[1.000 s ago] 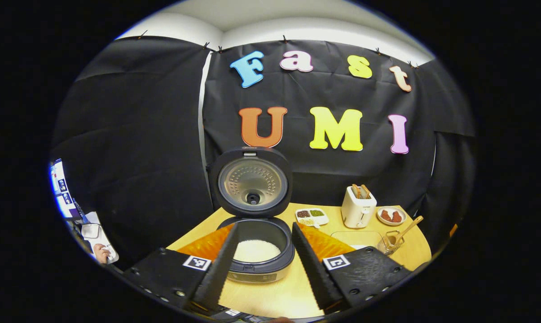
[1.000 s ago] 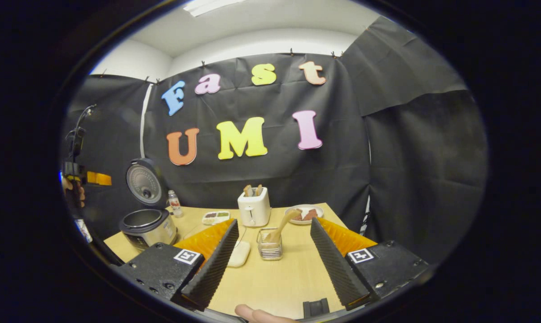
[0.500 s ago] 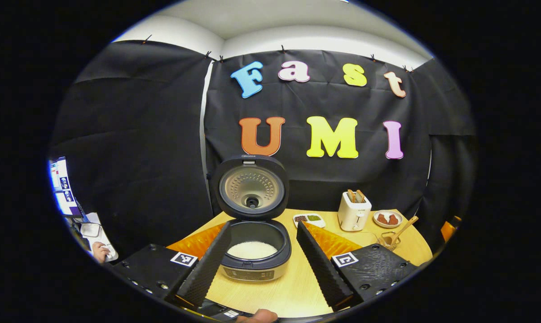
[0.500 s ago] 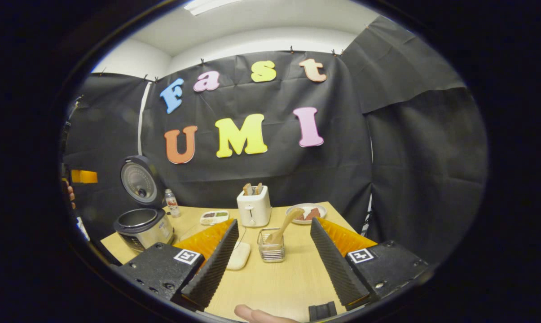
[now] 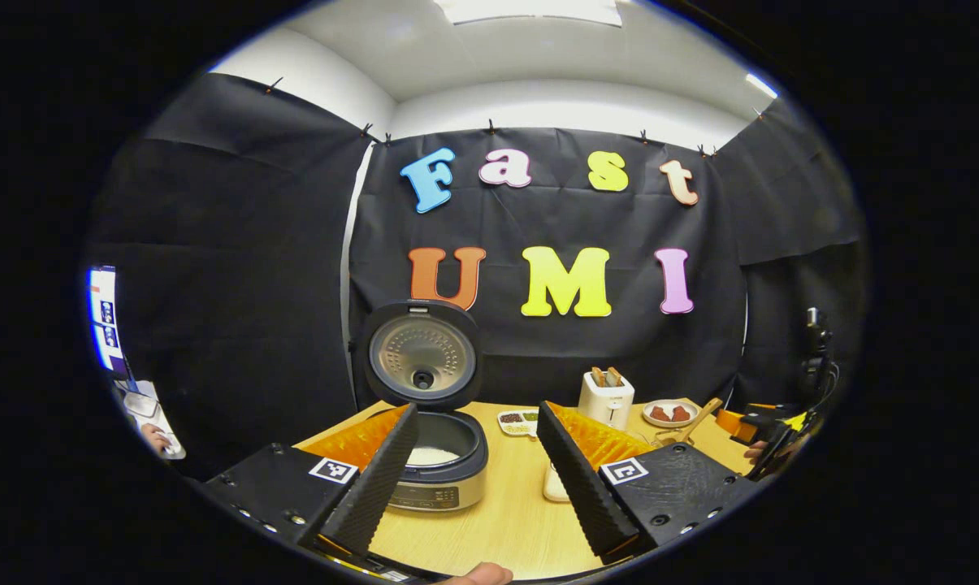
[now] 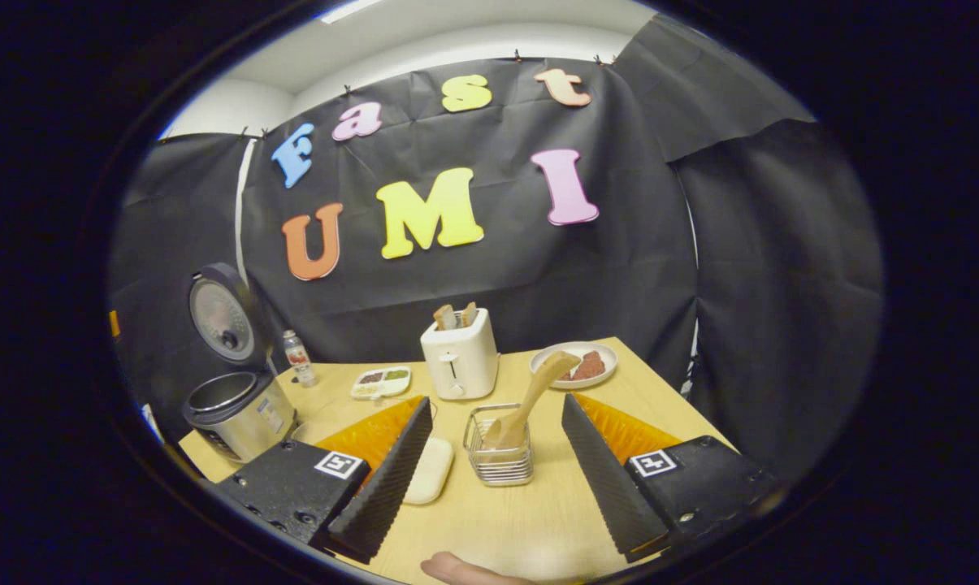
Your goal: Close the left gripper, press the button to open the rice cooker; take a wooden spoon from the chopstick holder with the right hand, scoop a spoonful of rice and pour it into the rice cooker, then put the wooden spoon back into the chopstick holder.
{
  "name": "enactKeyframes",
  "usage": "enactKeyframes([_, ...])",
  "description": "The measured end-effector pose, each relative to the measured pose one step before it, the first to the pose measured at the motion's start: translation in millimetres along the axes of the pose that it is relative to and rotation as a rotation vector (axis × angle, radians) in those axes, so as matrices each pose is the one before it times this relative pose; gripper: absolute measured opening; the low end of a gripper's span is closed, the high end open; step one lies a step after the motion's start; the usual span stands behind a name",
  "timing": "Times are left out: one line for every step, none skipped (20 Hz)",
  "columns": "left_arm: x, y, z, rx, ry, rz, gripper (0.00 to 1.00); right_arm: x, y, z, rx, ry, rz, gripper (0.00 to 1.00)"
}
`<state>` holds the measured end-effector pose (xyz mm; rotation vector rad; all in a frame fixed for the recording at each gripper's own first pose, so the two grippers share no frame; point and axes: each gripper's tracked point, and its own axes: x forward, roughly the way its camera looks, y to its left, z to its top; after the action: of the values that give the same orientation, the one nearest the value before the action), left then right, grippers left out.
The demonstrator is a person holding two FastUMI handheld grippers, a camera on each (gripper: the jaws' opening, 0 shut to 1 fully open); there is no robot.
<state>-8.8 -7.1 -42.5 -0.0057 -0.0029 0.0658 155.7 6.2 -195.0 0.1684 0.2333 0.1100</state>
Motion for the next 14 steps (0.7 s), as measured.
enactKeyframes([-1.95,-2.47,-2.15,-0.00518,-0.00444,-0.00689,0.93,12.53,-3.95,-3.51,0.01635,0.01302,-0.00666,0.99])
enactKeyframes([-2.46,-2.26,-1.94,-0.00442,-0.00695,-0.00406,0.93,13.34,-5.41,-3.26,0.00989,0.00825,-0.00678,0.99])
enactKeyframes([-1.00,-2.68,-1.57,-0.00403,-0.01235,-0.00762,0.93,11.91,-4.16,-1.98,0.00922,0.00445,-0.00935,0.98])
enactKeyframes([-3.13,-4.35,-3.02,0.00168,-0.00719,-0.01456,0.93,12.06,-5.53,-1.92,0.01004,0.00624,-0.01339,1.00])
enactKeyframes([-0.97,-1.84,-3.92,0.00310,-0.00127,-0.00942,0.93,11.33,-1.29,-1.17,0.00296,0.00666,-0.00293,1.00])
enactKeyframes([0.28,0.11,-5.03,0.00259,0.00443,-0.00310,0.93,11.77,-1.04,-2.58,-0.00053,0.00675,-0.00803,0.96])
enactKeyframes([0.89,0.55,-3.20,0.00018,0.00408,-0.00106,0.93,12.20,-3.28,-2.88,0.00022,0.00711,-0.01408,1.00])
enactKeyframes([1.92,-1.36,-1.65,0.00196,0.00207,-0.00474,0.93,11.23,-3.03,-3.32,0.00054,0.00782,-0.01386,0.90])
enactKeyframes([1.58,0.15,-2.12,0.00315,0.00062,-0.00407,0.93,10.19,-2.40,-2.65,0.00313,0.00688,-0.01154,0.90])
enactKeyframes([3.67,0.90,-3.06,0.00374,0.00498,0.00059,0.93,9.82,-1.31,-2.85,-0.00428,0.00531,-0.01070,0.99])
enactKeyframes([4.39,1.57,-3.53,0.00328,0.00403,0.00287,0.94,8.65,-3.00,-2.33,-0.00829,0.00838,-0.01888,0.99])
enactKeyframes([3.20,0.78,-2.50,0.00411,0.00554,-0.00044,0.94,9.18,-1.84,-3.40,-0.00884,0.00624,-0.01025,0.98])
enactKeyframes([3.09,1.59,-4.08,0.00339,0.01003,0.00416,0.94,4.74,-1.37,0.52,0.00453,-0.00656,-0.00400,0.98])
enactKeyframes([0.86,2.47,-4.32,0.00307,0.00785,0.00423,0.94,3.20,0.16,3.89,0.00719,-0.02092,0.00323,0.96])
